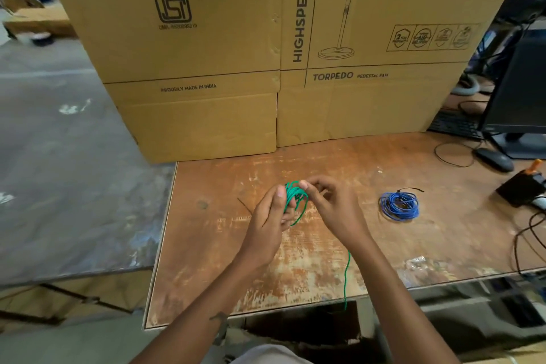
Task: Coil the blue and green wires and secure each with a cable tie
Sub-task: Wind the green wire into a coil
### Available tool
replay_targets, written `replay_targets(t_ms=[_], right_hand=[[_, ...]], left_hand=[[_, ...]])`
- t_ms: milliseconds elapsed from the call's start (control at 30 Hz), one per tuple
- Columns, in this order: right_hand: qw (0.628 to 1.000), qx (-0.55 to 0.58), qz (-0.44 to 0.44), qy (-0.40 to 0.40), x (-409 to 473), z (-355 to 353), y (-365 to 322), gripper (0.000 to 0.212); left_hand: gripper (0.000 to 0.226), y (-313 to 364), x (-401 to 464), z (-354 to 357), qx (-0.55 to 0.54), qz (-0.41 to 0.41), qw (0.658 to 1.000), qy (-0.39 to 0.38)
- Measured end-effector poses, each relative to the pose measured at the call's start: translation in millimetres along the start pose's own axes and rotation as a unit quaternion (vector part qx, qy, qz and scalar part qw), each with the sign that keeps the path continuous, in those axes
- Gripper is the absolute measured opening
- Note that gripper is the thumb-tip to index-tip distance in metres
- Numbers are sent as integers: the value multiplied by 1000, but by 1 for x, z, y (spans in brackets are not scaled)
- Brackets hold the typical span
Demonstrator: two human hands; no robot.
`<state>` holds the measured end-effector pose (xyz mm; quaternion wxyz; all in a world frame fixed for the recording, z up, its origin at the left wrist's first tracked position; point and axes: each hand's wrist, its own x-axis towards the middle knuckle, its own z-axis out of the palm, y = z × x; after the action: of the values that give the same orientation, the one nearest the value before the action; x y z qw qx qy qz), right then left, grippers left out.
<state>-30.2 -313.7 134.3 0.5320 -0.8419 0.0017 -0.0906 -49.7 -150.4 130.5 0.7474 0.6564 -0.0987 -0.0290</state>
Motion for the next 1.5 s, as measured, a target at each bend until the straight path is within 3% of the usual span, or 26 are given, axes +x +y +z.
replay_targets(t_ms=[100,200,333,467,567,700,800,900,967,1033,1100,1167,1267,1333,1500], right_hand=[[995,68,17,-75,-22,15,21,25],[992,73,29,-100,-49,25,31,28],[987,-57,-1,-150,-81,42,32,35],[950,-197,1,-242,-105,44,8,54],[939,-183,-10,-292,-100,25,-25,46],[976,-108,23,-188,-82,-8,-53,22],[981,-182,-39,-54,-64,-23,-61,21],[949,-288,-112,70,-44,-29,-57,29],[948,-268,-126,118,-30,-32,-45,27],[969,-181,-126,114,-15,-32,-27,27],[993,-31,-99,56,-3,-26,-10,19],[993,94,-64,-9,1,-14,5,10],[981,188,-27,-45,-8,8,27,17],[984,171,-12,-40,-20,22,34,25],[999,0,-11,-43,-60,50,31,37]], left_hand=[[41,16,6,5,-26,12,999,29],[40,28,14,6,-48,23,996,68],[39,33,24,7,-72,27,990,114],[35,23,32,4,-19,36,992,123],[30,7,32,-3,51,50,994,82],[27,-8,25,-10,149,41,988,-1],[26,-11,16,-13,203,33,975,-79],[30,-6,5,-7,139,-21,985,-102],[28,-2,-1,-4,95,-41,991,-88],[24,1,-4,-4,66,-48,994,-78],[26,5,-4,-5,40,-40,995,-84],[30,10,-2,-4,-3,-34,996,-80],[43,15,4,-2,-44,-17,997,-57],[49,20,7,-3,-50,8,998,-49],[48,29,23,-3,-62,38,997,22]])
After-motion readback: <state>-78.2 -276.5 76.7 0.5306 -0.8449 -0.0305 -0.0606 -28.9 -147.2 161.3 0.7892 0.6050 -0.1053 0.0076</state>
